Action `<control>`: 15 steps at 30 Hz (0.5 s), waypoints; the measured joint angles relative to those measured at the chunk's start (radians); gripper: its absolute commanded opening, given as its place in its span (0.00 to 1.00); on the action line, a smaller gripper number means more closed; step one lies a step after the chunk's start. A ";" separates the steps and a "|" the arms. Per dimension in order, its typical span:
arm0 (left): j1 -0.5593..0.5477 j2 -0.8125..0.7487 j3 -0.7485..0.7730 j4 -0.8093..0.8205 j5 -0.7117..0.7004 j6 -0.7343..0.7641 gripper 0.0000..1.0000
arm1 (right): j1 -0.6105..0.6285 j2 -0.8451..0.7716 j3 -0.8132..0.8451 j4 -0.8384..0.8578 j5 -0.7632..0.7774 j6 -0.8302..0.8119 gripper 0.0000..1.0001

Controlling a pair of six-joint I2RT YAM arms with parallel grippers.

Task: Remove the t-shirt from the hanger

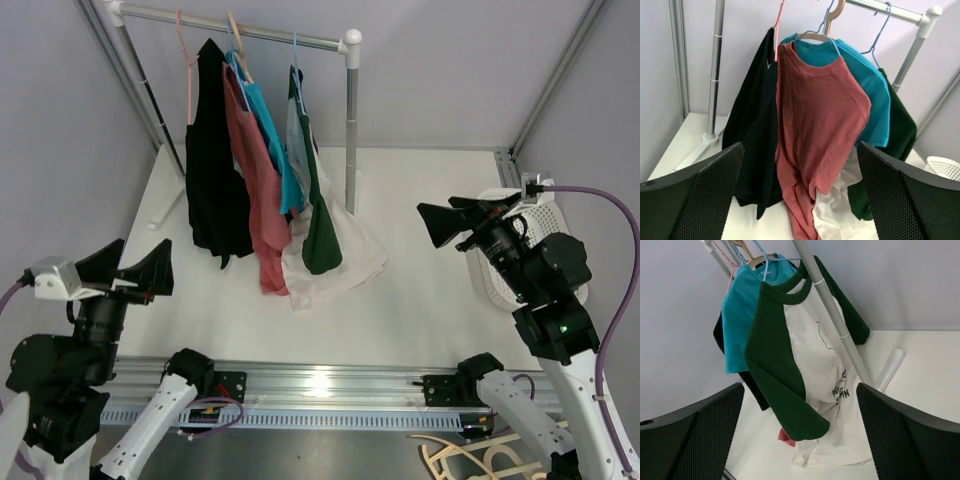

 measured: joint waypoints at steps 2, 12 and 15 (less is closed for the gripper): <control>0.000 0.061 0.023 0.004 -0.004 0.012 0.99 | 0.000 0.008 0.000 -0.005 0.008 -0.002 0.99; -0.003 0.678 0.540 -0.003 0.007 0.029 0.99 | 0.001 0.087 0.004 -0.024 -0.042 -0.027 0.99; -0.022 0.867 0.783 -0.041 -0.024 0.027 1.00 | 0.001 0.093 0.004 -0.044 -0.037 -0.035 0.99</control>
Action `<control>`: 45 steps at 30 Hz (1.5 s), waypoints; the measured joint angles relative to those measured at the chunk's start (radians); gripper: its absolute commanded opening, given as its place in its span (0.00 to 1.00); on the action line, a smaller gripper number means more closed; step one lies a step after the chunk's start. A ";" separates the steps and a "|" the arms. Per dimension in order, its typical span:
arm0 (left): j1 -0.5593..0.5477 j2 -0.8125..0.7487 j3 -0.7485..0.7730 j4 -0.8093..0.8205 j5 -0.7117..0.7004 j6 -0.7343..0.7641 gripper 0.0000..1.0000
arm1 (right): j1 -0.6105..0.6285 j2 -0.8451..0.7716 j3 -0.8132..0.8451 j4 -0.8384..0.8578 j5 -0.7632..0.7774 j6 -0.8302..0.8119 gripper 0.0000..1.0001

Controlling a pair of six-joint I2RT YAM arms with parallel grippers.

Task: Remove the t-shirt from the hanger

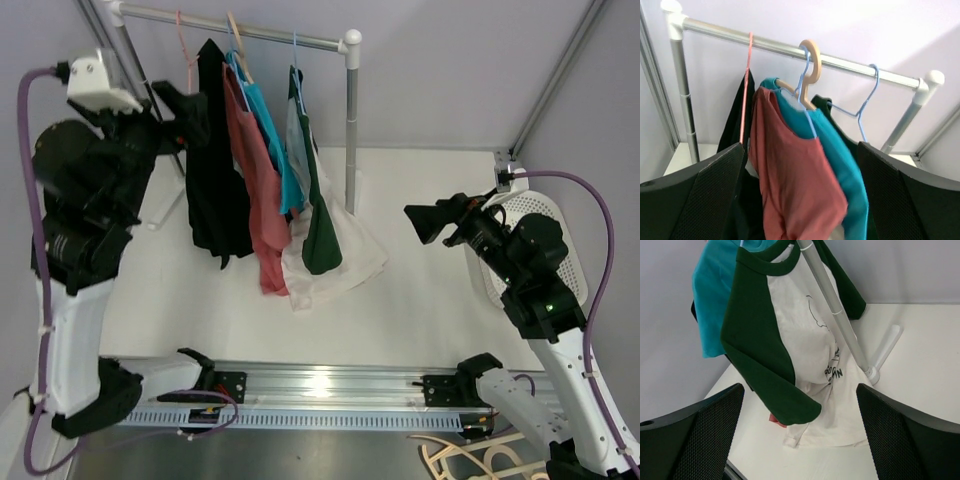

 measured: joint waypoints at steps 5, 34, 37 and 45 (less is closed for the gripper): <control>-0.043 0.269 0.313 -0.076 -0.123 0.034 1.00 | 0.000 -0.001 0.002 -0.017 0.020 -0.020 0.99; 0.332 0.691 0.460 -0.176 0.103 -0.009 0.85 | 0.000 0.018 0.016 -0.042 0.034 -0.060 1.00; 0.341 0.725 0.460 -0.160 0.132 -0.015 0.79 | 0.001 0.032 0.032 -0.055 0.039 -0.070 0.99; 0.352 0.737 0.462 -0.090 0.177 -0.035 0.72 | 0.000 0.054 0.056 -0.070 0.052 -0.087 1.00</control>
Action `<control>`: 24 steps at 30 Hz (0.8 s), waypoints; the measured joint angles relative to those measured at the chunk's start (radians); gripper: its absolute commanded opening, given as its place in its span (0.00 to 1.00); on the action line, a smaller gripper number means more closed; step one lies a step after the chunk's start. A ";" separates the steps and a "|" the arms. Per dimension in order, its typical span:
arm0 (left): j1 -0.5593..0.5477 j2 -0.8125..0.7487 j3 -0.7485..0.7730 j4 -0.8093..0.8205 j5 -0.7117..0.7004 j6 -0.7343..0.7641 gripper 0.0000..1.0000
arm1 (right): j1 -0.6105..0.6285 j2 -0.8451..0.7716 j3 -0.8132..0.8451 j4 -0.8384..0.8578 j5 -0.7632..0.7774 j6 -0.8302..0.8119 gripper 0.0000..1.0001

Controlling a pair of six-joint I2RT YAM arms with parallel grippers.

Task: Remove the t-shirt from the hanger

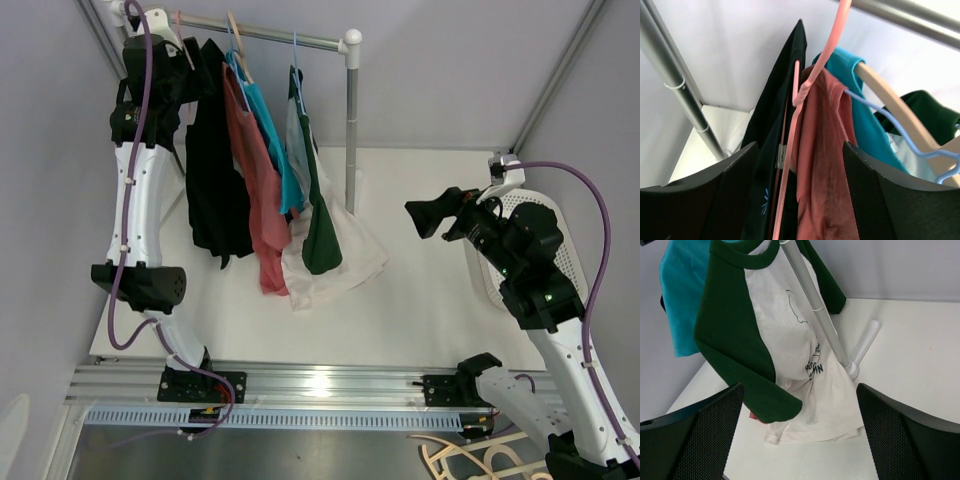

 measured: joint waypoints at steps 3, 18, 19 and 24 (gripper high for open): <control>0.000 0.000 -0.003 0.026 0.006 -0.008 0.57 | 0.000 0.000 0.000 -0.002 0.001 -0.003 0.99; 0.000 -0.002 -0.064 0.130 0.012 -0.028 0.64 | 0.000 -0.016 0.000 -0.024 0.019 -0.009 0.99; 0.000 -0.002 -0.066 0.133 0.008 -0.032 0.68 | 0.000 -0.018 0.000 -0.024 0.019 -0.010 1.00; -0.020 -0.028 -0.109 0.140 -0.134 -0.012 0.73 | 0.000 -0.020 0.000 -0.027 0.019 -0.010 1.00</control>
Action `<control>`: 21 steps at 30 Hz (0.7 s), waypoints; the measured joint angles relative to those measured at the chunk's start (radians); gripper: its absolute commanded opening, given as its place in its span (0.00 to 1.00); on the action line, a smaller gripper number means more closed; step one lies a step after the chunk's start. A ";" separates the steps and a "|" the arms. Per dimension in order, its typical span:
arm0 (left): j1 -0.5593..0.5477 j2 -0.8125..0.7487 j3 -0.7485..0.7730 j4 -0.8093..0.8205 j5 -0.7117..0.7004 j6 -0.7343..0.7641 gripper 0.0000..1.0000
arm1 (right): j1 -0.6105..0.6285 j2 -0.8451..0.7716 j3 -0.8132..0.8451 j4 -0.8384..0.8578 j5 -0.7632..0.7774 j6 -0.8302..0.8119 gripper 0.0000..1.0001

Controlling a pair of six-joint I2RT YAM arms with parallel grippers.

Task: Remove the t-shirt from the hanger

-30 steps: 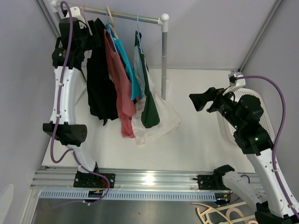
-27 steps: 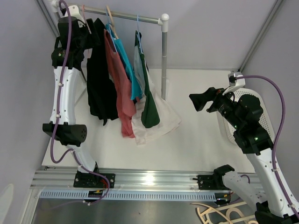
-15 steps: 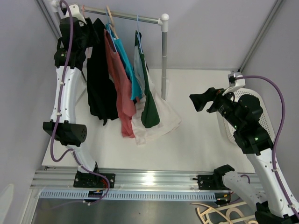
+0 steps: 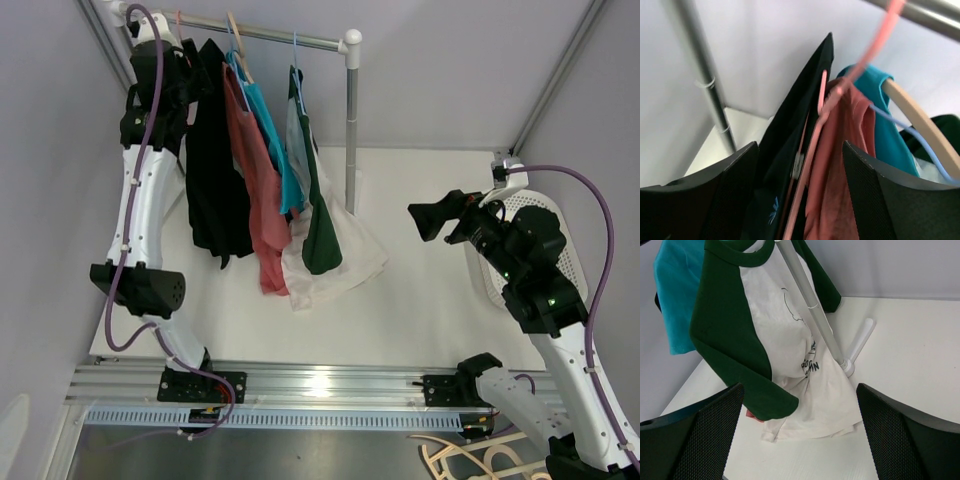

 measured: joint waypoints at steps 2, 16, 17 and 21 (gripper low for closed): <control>-0.029 -0.033 -0.033 -0.008 -0.070 0.012 0.76 | 0.000 0.000 -0.001 0.000 0.000 0.000 0.99; -0.559 -0.290 -0.070 -0.053 -0.420 0.047 0.84 | 0.000 0.002 -0.002 -0.011 -0.012 0.001 1.00; -0.573 -0.293 -0.069 -0.060 -0.431 0.036 0.86 | 0.000 0.002 -0.002 -0.014 -0.012 0.001 0.99; -0.611 -0.261 -0.037 -0.089 -0.422 -0.014 0.87 | 0.000 0.002 -0.002 -0.016 -0.018 0.002 0.99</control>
